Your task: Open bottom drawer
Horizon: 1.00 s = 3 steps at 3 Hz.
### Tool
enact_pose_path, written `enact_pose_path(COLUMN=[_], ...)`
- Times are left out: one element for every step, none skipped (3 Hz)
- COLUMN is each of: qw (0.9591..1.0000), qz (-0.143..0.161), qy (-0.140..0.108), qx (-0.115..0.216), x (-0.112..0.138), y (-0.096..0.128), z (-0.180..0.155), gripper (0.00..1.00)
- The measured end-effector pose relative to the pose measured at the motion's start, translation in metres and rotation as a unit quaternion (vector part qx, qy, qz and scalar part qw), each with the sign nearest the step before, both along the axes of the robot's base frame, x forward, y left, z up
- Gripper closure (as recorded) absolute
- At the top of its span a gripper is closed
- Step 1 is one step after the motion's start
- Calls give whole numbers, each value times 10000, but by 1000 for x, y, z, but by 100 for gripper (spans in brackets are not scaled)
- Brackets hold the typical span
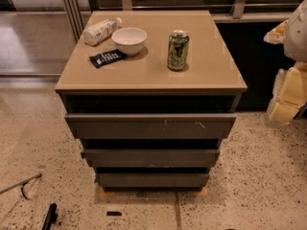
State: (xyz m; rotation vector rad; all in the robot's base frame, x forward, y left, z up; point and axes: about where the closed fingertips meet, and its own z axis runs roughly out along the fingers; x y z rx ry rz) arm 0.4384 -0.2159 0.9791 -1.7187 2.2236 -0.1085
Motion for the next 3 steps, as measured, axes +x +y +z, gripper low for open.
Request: enact_pose_path(qw=[10000,10000,9991], qz=[0,0,52], qy=[0,0,98], qx=[0,1,420], x=[0,0,1], y=[0,0,9], z=[0,0,-37], gripper=[2,25,48])
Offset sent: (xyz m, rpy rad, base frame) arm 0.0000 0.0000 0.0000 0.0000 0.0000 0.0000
